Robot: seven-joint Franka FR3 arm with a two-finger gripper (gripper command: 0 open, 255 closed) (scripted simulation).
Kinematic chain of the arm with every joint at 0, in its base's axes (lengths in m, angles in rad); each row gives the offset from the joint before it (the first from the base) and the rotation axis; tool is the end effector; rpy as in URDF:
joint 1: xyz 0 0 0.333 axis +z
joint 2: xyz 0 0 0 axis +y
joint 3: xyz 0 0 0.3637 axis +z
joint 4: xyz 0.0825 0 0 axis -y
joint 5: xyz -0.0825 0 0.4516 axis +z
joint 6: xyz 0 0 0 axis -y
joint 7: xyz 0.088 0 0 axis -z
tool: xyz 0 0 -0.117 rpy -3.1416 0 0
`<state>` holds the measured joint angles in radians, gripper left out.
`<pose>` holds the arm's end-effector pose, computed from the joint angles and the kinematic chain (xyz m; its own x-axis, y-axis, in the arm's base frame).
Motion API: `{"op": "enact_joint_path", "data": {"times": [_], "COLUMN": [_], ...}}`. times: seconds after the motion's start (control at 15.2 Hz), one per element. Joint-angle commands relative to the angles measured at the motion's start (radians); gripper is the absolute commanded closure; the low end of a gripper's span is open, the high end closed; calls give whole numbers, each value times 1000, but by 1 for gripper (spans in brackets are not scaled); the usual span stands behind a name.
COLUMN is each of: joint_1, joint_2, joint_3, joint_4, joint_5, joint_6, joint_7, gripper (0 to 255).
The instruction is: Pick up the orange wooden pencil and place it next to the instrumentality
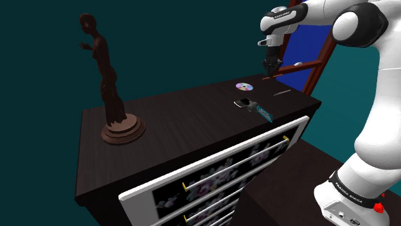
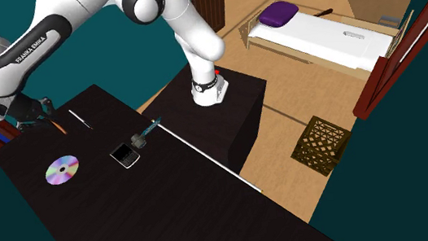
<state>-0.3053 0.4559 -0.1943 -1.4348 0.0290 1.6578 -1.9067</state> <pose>0.6676 -0.3348 0.4304 0.1612 0.9867 0.0191 0.9614 -0.1526 -0.2290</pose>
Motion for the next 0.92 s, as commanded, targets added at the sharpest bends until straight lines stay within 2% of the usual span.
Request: {"op": "enact_joint_path", "data": {"times": [0.0,0.73,0.86], "joint_1": [-2,-2,-2], "joint_2": [8,46,46], "joint_3": [0,4,4], "joint_4": [-8,-99,-99], "joint_5": [1,8,8], "joint_6": [16,145,145], "joint_7": [-4,-3,-3], "gripper": [255,255,255]}}
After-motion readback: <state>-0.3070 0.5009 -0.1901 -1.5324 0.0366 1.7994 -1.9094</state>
